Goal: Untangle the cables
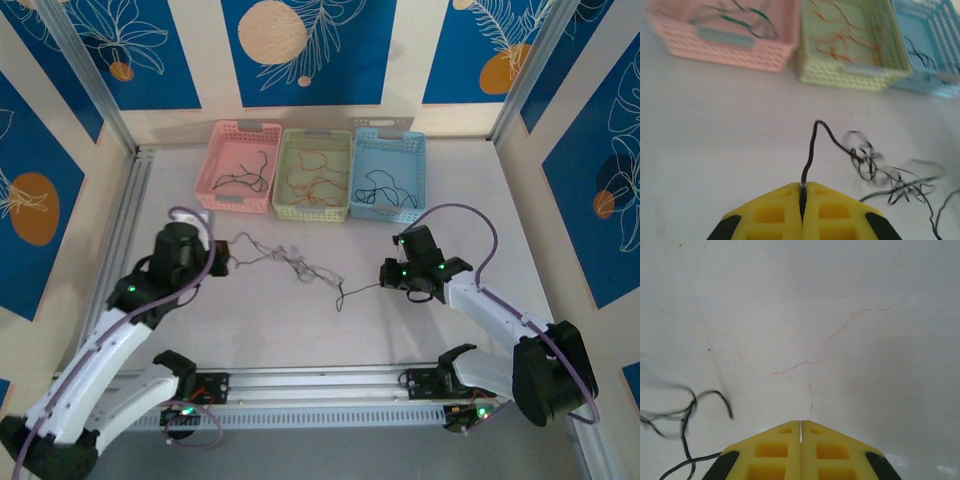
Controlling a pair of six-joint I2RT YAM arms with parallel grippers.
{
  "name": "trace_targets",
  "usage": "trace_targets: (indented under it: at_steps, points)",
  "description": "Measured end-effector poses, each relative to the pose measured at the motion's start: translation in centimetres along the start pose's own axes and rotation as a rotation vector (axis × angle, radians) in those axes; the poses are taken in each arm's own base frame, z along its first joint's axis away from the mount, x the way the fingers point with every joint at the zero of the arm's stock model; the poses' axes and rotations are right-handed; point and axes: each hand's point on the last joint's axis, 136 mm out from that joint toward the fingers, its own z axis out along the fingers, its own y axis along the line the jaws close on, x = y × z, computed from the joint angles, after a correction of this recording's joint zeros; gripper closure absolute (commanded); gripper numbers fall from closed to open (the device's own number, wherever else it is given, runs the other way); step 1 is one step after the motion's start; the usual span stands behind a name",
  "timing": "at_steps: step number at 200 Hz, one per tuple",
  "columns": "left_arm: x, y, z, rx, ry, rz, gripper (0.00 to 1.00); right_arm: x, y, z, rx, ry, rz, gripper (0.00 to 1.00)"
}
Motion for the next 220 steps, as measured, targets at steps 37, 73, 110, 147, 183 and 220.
trace_targets:
  at_steps: [37,73,110,147,183,220]
  points:
    - [-1.2,3.5,-3.9,-0.164,-0.022,0.058,1.00,-0.3,-0.4,0.0,0.009,-0.007,0.025,1.00]
    - [-1.4,5.9,-6.1,-0.308,-0.014,0.147,1.00,-0.4,-0.7,-0.1,0.013,-0.012,0.042,1.00]
    - [-2.5,7.8,-7.9,-0.429,-0.031,0.209,1.00,-0.5,-0.8,-0.1,0.015,-0.014,0.057,1.00]
    - [-3.1,8.9,-8.7,-0.500,-0.039,0.254,1.00,-0.6,-0.9,-0.3,0.013,-0.024,0.069,1.00]
    - [-3.5,10.1,-9.2,-0.564,-0.039,0.280,1.00,-0.5,-1.2,-0.7,0.008,-0.044,0.081,1.00]
    - [-3.3,10.5,-8.6,-0.572,-0.007,0.264,1.00,-0.6,-1.5,-1.4,0.002,-0.073,0.102,1.00]
